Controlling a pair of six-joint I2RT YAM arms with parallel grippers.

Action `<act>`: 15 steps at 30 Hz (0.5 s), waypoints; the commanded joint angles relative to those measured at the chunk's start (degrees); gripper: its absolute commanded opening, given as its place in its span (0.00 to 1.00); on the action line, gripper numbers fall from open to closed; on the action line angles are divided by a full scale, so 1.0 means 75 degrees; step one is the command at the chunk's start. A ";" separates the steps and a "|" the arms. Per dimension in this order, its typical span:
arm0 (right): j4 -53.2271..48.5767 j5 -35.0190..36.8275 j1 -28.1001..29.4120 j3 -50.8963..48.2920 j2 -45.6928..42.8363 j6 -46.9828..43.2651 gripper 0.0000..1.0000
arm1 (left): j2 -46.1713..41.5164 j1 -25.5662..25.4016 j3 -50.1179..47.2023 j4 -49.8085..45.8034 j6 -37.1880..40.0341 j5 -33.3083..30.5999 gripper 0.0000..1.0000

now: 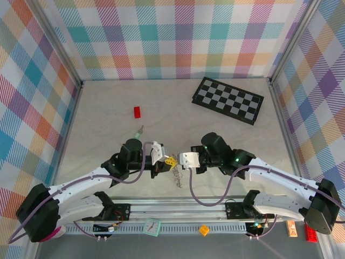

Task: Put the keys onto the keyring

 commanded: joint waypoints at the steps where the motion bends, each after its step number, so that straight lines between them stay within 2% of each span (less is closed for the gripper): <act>1: -0.0207 -0.0378 0.0039 0.0270 -0.0138 -0.0553 0.00 | -0.0268 -0.0135 -0.0053 0.0086 0.0705 -0.0050 0.00; 15: 0.0243 -0.0600 0.0106 0.0171 -0.0221 -0.0204 0.00 | -0.0057 -0.0154 0.0144 -0.0210 0.0574 -0.0140 0.00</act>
